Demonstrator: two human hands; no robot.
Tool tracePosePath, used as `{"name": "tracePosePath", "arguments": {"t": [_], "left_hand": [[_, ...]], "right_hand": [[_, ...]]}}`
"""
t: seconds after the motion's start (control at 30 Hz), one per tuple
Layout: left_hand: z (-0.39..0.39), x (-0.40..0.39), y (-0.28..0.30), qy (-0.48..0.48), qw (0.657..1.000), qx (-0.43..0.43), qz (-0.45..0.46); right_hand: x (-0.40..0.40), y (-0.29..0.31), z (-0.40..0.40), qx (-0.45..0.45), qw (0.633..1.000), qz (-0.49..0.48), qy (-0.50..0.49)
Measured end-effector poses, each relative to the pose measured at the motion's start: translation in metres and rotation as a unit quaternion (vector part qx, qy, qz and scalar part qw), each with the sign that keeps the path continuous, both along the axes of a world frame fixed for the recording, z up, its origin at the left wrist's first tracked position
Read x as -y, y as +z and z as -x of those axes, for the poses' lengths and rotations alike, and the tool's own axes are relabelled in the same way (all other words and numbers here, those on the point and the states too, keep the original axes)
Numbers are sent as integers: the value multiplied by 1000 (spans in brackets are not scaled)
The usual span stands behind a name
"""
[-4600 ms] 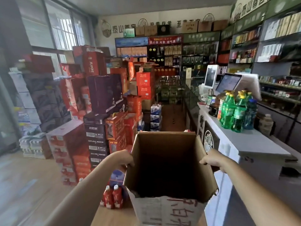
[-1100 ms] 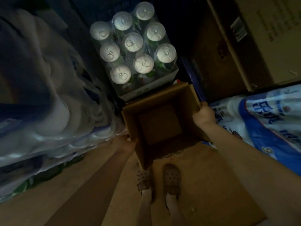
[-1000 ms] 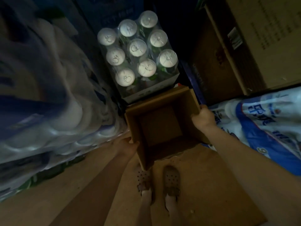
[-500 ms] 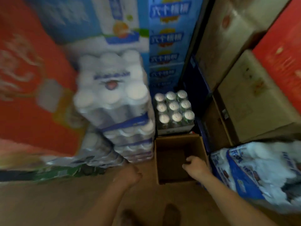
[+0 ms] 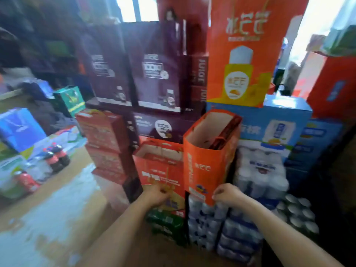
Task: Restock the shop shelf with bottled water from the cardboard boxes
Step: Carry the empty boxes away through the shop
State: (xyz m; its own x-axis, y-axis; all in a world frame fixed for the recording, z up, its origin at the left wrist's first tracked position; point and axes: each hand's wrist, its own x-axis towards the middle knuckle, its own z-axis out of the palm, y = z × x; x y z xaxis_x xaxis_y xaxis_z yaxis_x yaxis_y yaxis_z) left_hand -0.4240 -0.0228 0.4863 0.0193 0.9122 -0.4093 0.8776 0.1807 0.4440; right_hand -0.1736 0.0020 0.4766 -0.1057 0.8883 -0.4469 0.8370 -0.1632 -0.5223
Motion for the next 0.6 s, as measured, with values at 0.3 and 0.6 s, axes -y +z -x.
{"name": "tracePosePath", "arguments": {"t": [0.3, 0.6], "left_hand": [[267, 93, 88, 222, 966, -107, -82], [463, 113, 106, 396, 904, -159, -25]], "right_hand": [[-5, 93, 291, -17, 962, -102, 254], [-60, 113, 571, 16, 860, -173, 479]]}}
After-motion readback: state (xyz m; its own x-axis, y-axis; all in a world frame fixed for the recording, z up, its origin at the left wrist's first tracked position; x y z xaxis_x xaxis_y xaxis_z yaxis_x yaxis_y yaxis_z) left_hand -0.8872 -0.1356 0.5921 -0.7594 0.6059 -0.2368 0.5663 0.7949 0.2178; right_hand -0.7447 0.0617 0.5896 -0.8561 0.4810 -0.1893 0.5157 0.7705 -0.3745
